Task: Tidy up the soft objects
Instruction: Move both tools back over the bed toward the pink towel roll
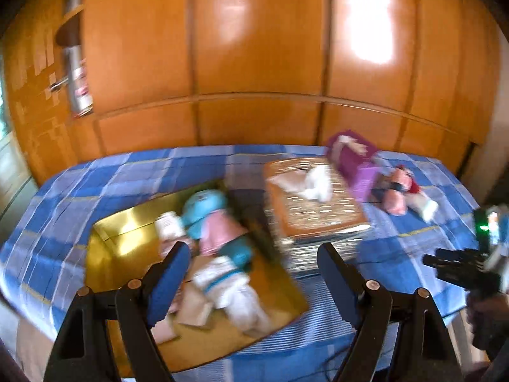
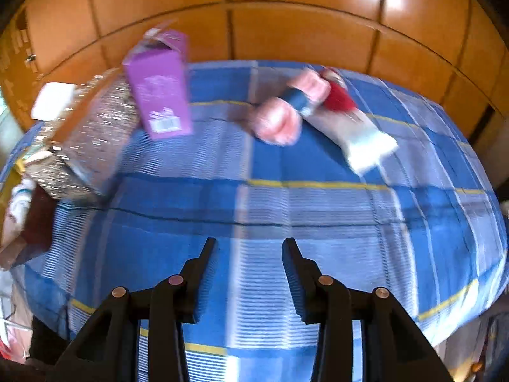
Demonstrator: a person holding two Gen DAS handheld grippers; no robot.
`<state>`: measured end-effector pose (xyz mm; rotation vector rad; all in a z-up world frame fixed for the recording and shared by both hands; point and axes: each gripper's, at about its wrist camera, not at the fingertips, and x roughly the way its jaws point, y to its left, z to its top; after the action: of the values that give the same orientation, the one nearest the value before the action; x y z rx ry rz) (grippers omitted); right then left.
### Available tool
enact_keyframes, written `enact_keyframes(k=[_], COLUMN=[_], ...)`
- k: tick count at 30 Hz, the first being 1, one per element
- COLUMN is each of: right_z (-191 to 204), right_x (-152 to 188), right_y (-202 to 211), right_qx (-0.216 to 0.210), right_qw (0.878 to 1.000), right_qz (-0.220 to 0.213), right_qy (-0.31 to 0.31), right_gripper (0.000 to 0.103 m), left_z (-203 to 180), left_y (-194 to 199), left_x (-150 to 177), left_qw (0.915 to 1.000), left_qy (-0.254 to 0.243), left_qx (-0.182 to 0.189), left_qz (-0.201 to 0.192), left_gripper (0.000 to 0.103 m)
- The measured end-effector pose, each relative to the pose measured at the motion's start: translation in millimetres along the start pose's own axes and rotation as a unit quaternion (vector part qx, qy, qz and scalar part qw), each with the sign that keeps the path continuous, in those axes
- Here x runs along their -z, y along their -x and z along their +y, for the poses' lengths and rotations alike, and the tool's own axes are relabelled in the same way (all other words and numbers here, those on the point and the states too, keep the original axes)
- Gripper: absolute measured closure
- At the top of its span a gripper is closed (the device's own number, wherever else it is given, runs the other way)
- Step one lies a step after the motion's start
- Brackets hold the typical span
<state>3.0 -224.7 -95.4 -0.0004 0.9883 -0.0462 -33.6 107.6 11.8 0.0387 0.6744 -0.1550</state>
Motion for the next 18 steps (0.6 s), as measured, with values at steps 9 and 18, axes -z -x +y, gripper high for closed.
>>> enact_keyframes(k=[9,18], right_z=[-43,-52], right_x=[23,27], right_y=[-16,-22], right_qx=[0.038,0.014], right_qw=[0.998,0.998], right_qz=[0.03,0.014], right_qy=[-0.044,-0.059], right_gripper=[0.062,0.053], left_z=[-100,-195], left_y=[-28,-92], left_x=[-18,-37], left_qw=[0.9867,0.9694], left_qy=[-0.099,-0.174], left_qx=[0.122,0.149], left_qz=[0.043,0.087], left_gripper=[0.021,0.024])
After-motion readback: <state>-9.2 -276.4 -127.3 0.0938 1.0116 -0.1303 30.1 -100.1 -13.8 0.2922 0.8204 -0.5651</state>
